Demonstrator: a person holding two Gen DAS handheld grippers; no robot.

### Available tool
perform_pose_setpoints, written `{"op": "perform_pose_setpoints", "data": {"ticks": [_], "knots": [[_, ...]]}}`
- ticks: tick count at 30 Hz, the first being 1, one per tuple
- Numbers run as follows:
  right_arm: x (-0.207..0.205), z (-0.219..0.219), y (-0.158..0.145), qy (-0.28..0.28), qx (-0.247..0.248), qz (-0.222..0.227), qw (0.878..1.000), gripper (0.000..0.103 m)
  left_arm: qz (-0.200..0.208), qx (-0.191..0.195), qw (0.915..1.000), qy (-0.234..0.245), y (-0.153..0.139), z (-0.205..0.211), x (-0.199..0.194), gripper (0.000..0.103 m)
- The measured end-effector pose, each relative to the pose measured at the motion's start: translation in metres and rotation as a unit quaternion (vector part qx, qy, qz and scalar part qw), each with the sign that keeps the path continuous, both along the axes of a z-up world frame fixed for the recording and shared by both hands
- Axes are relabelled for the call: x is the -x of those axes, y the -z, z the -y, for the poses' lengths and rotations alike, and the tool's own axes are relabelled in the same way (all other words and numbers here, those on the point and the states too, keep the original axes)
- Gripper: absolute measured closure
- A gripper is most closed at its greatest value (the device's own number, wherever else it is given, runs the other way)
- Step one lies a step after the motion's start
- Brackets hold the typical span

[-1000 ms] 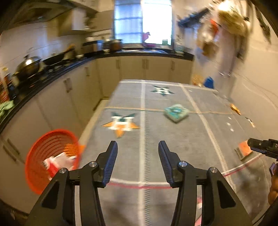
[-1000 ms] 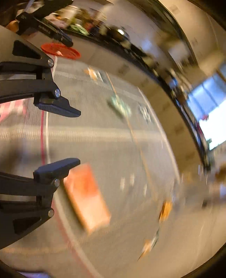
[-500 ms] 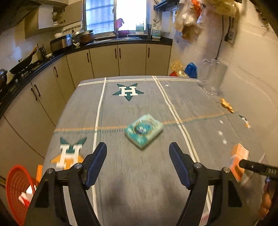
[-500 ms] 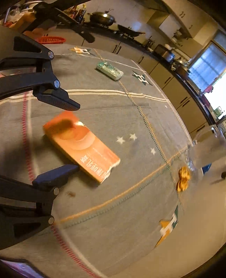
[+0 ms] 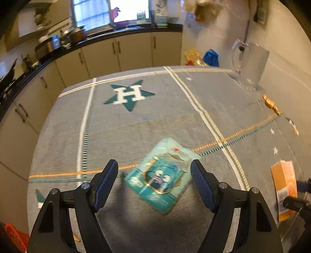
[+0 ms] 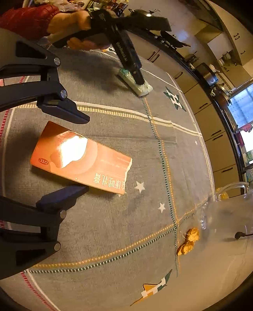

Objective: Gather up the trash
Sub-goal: 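Grasp the orange box with the right tool while the left tool grasps the teal wipe pack, then carry the teal pack and orange box over the orange basket with both tools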

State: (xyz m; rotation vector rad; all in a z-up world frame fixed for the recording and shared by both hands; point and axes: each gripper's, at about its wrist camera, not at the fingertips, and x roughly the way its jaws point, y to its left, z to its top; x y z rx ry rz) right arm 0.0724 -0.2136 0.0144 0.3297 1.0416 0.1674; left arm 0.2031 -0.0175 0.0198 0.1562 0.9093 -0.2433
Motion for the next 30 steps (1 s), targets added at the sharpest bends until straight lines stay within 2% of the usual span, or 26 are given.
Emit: {"op": "perform_pose_setpoints", "data": {"ticks": [2,3,5,7,8,9,11,13,16,18,19,23,27,30], "knots": [[0.001,0.001,0.001,-0.001,-0.004,0.001,1.0,0.035,-0.006,-0.007,0.9999,0.013,0.006,0.006,0.003,0.025],[0.001,0.002,0.001,-0.001,-0.004,0.001,1.0,0.035,-0.005,-0.011,0.9997,0.021,0.008,0.009,0.004,0.022],[0.001,0.001,0.001,-0.001,-0.006,0.001,1.0,0.035,-0.001,-0.035,0.9989,0.03,0.013,0.017,0.008,0.021],[0.002,0.0,0.0,-0.001,-0.007,0.002,1.0,0.035,0.01,-0.041,0.9986,0.03,0.014,0.02,0.009,0.021],[0.002,0.0,0.0,-0.002,-0.006,0.003,1.0,0.035,0.01,-0.04,0.9988,0.026,0.014,0.02,0.009,0.027],[0.002,0.0,0.0,-0.001,-0.003,0.004,1.0,0.035,0.01,-0.037,0.9991,0.02,0.013,0.02,0.009,0.04],[0.003,-0.001,0.001,0.0,0.0,0.003,1.0,0.035,0.005,-0.038,0.9993,0.001,0.011,0.018,0.008,0.043],[0.002,-0.005,0.0,-0.001,0.008,0.006,1.0,0.034,0.016,-0.05,0.9986,-0.009,0.008,0.018,0.013,0.05],[0.003,-0.016,0.001,-0.012,0.04,0.014,0.999,0.03,0.023,-0.049,0.9984,-0.014,0.002,0.017,0.026,0.063],[0.004,-0.024,0.001,-0.018,0.064,0.023,0.998,0.03,0.021,-0.046,0.9985,-0.019,-0.005,0.014,0.036,0.08],[0.005,-0.026,0.002,-0.018,0.075,0.028,0.997,0.038,0.021,-0.04,0.9988,-0.018,-0.009,0.012,0.04,0.091],[0.009,-0.035,0.0,-0.039,0.097,0.048,0.993,0.05,0.006,-0.026,0.9992,-0.029,-0.017,0.002,0.059,0.092],[0.015,-0.042,-0.002,-0.062,0.085,0.067,0.992,0.051,-0.001,-0.004,0.9992,-0.039,-0.018,-0.012,0.083,0.092],[0.023,-0.047,-0.014,-0.082,0.068,0.105,0.989,0.051,-0.001,0.009,0.9985,-0.055,-0.02,-0.024,0.101,0.092]]}}
